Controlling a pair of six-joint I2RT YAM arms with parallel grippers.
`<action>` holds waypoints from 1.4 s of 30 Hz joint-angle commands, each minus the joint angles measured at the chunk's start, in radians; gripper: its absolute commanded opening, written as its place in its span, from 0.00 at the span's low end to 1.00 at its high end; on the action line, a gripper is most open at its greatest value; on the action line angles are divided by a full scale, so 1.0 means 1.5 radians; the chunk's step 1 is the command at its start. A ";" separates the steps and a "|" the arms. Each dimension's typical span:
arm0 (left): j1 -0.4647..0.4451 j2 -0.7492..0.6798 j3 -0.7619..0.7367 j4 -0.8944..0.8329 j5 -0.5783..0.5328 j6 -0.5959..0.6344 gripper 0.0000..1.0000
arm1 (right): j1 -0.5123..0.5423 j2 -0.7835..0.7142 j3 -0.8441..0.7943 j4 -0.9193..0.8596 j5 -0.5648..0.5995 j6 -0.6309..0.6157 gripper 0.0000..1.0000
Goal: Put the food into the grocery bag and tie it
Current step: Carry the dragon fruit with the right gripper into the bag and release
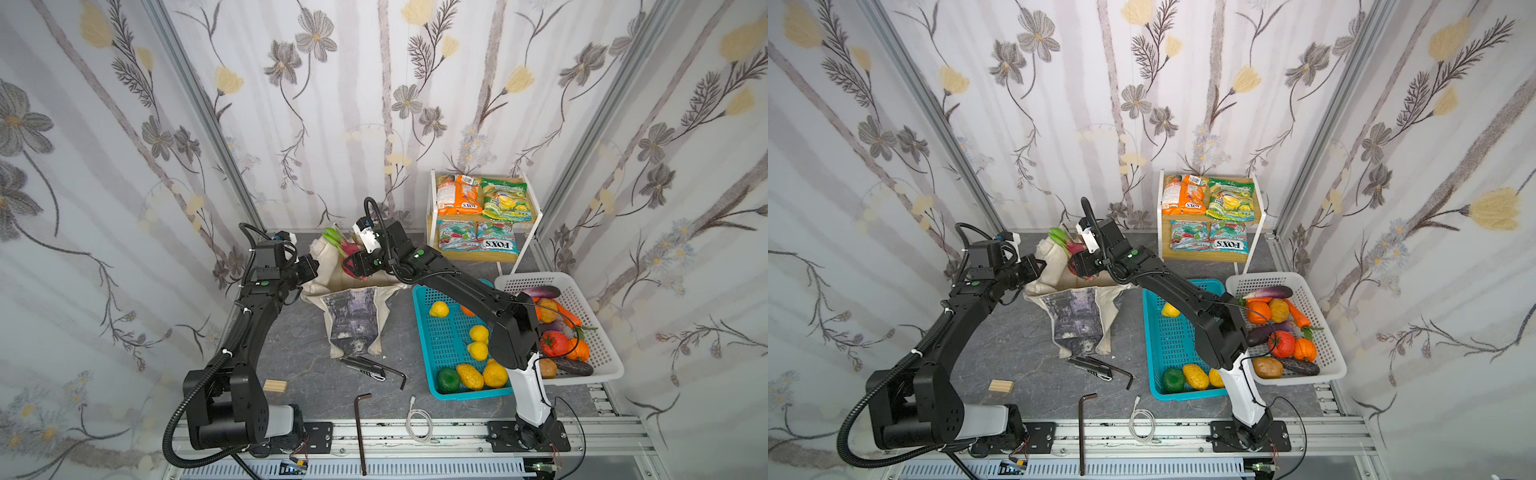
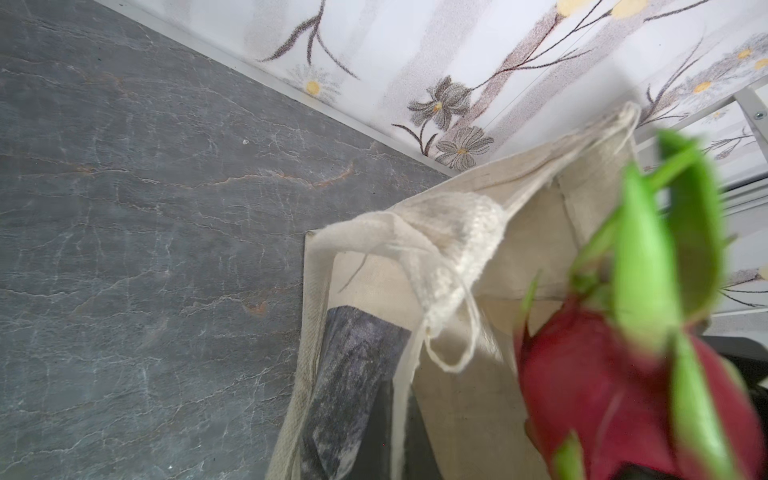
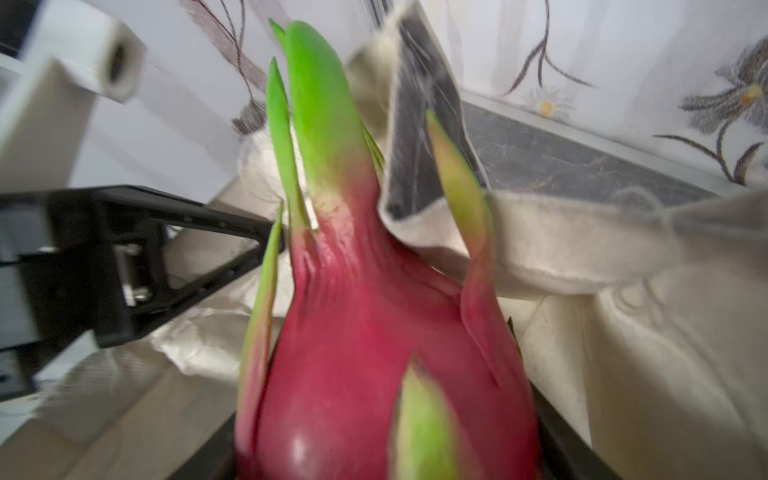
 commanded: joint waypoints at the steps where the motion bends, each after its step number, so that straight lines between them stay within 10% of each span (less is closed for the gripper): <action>1: -0.001 -0.002 -0.002 0.003 0.003 -0.004 0.00 | 0.001 0.017 -0.005 -0.009 0.045 -0.014 0.63; 22: -0.005 -0.001 -0.007 0.004 0.000 -0.005 0.00 | -0.002 0.161 -0.010 -0.031 0.091 0.021 0.77; 27: -0.005 -0.003 -0.007 0.004 -0.001 -0.005 0.00 | -0.003 0.134 -0.009 -0.031 0.089 0.020 0.99; 42: -0.006 -0.008 -0.009 0.004 -0.006 -0.004 0.00 | 0.001 -0.067 -0.031 -0.038 0.142 0.016 1.00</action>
